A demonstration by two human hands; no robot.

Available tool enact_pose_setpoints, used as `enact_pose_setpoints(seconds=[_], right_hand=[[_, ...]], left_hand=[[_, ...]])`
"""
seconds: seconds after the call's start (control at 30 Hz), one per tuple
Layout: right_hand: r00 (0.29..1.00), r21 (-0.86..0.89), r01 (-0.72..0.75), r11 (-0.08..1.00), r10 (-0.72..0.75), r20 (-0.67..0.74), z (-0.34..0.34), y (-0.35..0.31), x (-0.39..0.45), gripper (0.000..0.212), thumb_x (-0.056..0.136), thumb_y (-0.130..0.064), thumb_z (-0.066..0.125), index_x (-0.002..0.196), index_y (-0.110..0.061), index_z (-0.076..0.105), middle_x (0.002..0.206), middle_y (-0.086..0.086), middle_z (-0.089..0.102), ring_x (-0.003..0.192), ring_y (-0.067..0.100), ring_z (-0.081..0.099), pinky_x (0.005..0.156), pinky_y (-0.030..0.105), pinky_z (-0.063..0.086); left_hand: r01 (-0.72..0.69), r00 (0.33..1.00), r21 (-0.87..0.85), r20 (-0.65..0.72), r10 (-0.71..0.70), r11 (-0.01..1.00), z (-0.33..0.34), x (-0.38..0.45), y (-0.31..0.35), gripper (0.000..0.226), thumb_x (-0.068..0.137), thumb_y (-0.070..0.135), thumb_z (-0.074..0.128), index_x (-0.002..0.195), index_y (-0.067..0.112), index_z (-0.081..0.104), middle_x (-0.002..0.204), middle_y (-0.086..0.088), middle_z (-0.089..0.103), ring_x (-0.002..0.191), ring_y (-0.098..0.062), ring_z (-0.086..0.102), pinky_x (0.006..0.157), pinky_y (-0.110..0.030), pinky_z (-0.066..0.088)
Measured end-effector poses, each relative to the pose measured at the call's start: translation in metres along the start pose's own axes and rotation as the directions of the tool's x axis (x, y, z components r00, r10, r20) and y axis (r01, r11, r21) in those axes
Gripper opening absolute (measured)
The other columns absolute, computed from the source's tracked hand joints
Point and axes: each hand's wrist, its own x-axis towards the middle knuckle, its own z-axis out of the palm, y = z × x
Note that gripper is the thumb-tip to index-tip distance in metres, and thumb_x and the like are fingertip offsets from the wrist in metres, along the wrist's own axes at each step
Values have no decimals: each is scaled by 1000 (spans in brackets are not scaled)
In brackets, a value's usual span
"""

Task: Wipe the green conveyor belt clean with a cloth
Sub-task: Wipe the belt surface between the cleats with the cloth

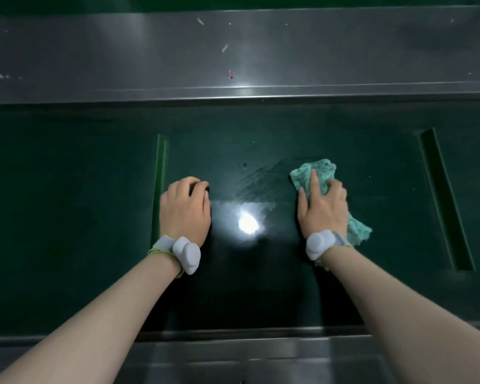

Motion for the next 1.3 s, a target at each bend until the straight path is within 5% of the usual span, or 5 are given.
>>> enact_pose_setpoints(seconds=[0.3,0.73,0.83,1.03,1.3], right_hand=[[915,99,399,912,-403,22,46,-167,-41,58,92,-21,62,148,-8,49,114,22,56,81,34,53,63,43,48],[959,-76,-283,956,283,-12,5,-5,77,60,107,-44,34,160,-17,28,135,26,41,112,42,44,85,49,47],[986,-24,-167,986,167,-18,17,-53,70,59,104,-36,46,156,-10,35,128,28,46,102,42,48,76,46,50],[972,17,226,974,-226,62,52,-184,36,54,101,-24,51,153,-10,41,118,18,55,87,30,48,67,39,40],[995,-24,86,996,-87,-51,35,-83,91,57,93,-28,66,148,-17,52,118,25,56,86,40,55,70,43,48]], left_hand=[[29,1000,-61,0,-29,998,16,24,-2,27,93,10,66,119,5,68,125,-14,64,115,-36,61,95,-47,48],[67,996,207,48,-78,976,17,87,-62,53,103,27,48,151,5,41,161,-23,31,147,-43,30,116,-55,32],[-72,997,255,39,64,964,30,92,-50,47,104,23,46,148,7,45,160,-22,33,150,-44,27,122,-55,19],[-63,997,104,49,58,993,59,99,-31,43,89,5,65,131,2,61,134,-20,62,113,-39,63,88,-46,54],[-65,998,98,20,63,993,60,93,-32,45,92,3,59,137,3,59,139,-18,60,121,-39,61,88,-46,51]])
